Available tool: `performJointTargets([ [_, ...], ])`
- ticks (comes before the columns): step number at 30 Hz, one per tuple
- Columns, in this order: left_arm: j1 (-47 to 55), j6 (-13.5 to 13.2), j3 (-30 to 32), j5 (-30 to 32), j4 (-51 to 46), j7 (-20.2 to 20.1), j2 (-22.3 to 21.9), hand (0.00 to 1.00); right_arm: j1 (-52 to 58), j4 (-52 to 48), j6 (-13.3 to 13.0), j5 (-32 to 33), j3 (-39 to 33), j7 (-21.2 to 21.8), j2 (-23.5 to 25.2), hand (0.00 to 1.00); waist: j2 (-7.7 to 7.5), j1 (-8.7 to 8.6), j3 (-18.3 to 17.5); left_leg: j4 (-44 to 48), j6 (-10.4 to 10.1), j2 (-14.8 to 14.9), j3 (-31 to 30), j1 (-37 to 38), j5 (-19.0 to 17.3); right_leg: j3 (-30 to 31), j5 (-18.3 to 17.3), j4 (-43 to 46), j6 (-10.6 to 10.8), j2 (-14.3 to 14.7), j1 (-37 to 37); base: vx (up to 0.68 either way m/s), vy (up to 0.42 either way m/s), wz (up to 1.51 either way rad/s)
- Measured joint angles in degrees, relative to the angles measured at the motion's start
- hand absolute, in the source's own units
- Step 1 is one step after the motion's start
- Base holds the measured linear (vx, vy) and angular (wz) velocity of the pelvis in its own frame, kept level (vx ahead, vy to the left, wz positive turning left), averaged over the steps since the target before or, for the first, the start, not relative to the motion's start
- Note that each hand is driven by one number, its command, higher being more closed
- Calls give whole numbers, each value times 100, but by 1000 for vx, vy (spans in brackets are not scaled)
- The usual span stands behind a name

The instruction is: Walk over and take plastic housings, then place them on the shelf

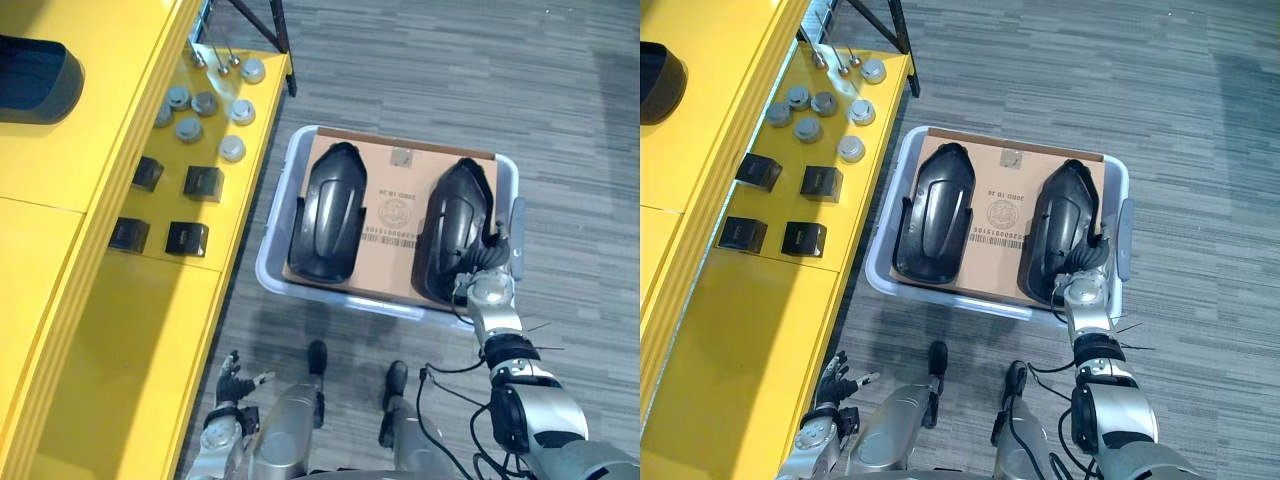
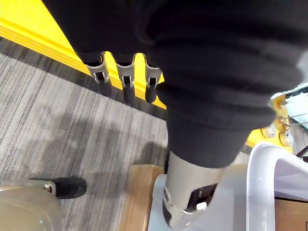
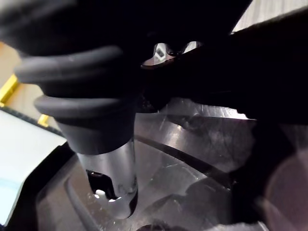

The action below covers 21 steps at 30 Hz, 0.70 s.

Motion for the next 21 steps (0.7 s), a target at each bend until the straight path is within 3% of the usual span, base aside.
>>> performJointTargets([
  [10, -91, 2, -191, -49, 4, 92, -18, 0, -38, 202, -6, 290, -257, -80, -17, 100, -22, -28, 64, -336, -25, 15, 168, 219, 109, 148, 21, -8, -32, 46, -27, 14, 0, -9],
  [21, -87, 22, -309, -47, 7, 69, -7, 0, 722, -334, 1, 312, -210, -12, 57, 100, -45, -101, 53, -659, -7, 2, 220, 621, 191, 232, 18, -21, -35, 41, 200, 26, 6, -3],
])
